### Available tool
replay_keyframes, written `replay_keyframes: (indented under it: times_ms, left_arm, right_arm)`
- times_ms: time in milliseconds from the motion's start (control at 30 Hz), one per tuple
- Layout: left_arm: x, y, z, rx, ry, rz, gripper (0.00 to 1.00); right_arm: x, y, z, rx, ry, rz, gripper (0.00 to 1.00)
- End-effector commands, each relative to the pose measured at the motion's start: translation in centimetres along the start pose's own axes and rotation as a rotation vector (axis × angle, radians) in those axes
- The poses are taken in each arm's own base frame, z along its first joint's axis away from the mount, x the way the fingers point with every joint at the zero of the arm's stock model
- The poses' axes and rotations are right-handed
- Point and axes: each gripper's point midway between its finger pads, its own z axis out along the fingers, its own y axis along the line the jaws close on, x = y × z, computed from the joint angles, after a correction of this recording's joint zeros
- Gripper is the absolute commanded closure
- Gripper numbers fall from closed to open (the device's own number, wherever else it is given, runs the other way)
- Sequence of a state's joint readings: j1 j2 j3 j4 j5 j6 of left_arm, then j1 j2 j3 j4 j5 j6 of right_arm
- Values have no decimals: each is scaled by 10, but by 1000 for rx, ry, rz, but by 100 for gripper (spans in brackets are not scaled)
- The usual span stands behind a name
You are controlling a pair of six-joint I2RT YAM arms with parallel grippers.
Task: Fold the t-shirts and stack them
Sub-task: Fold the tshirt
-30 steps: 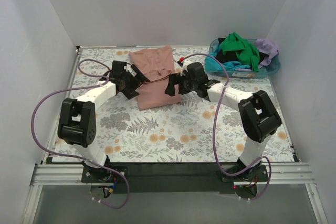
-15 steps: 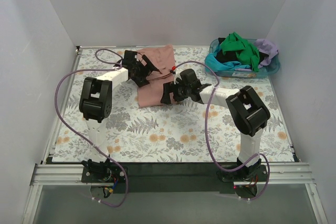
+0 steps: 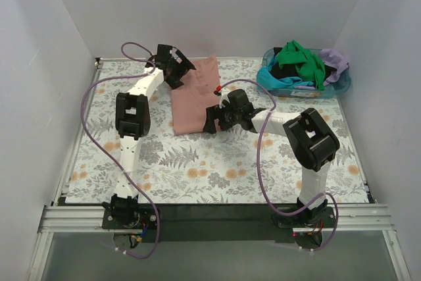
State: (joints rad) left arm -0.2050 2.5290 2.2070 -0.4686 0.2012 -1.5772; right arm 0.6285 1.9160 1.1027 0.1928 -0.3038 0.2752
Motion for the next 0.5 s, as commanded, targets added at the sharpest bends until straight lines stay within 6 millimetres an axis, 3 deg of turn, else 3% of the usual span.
replay_keyframes:
  times_ms: [0,67,100,167,200,233,267,300,333,400,433,467]
  left_arm:
    - [-29,-27,-57,-2,-67,30,2]
    - [-35,-37,-79,21,-109,46,2]
    - [-36,-46,-108,34,-135,57,2]
    - [-36,-46,-135,31,-173,80,2]
    - [-42,-59,-171,56,-226,89,2]
    - [-25,-28,-172,-12,-207,74,2]
    - [-21,-19,-183,-35,-228,71,2]
    - [-18,-24,-215,-2,-256,74,2]
    - [7,10,-209,-54,-209,71,2]
    - [33,31,-221,-65,-167,54,2]
    - [40,29,-237,-33,-174,45,2]
    - [69,61,-231,-74,-109,6,2]
  right_arm:
    - [-7,2,-12,-5,-14,-18,2]
    - [-19,10,-18,-23,-39,-25,2]
    - [-24,12,-21,-25,-50,-25,2]
    - [-35,19,-30,-31,-77,-30,2]
    - [-39,19,-34,-16,-92,-29,2]
    - [-43,18,-39,-6,-105,-28,1]
    - [-49,21,-47,4,-123,-23,2]
    - [-48,16,-52,27,-127,-12,2]
    - [-49,15,-56,38,-134,-6,2]
    - [-42,6,-65,87,-134,28,2]
    - [-38,2,-68,105,-125,50,2]
    - [-35,-1,-69,121,-122,97,2]
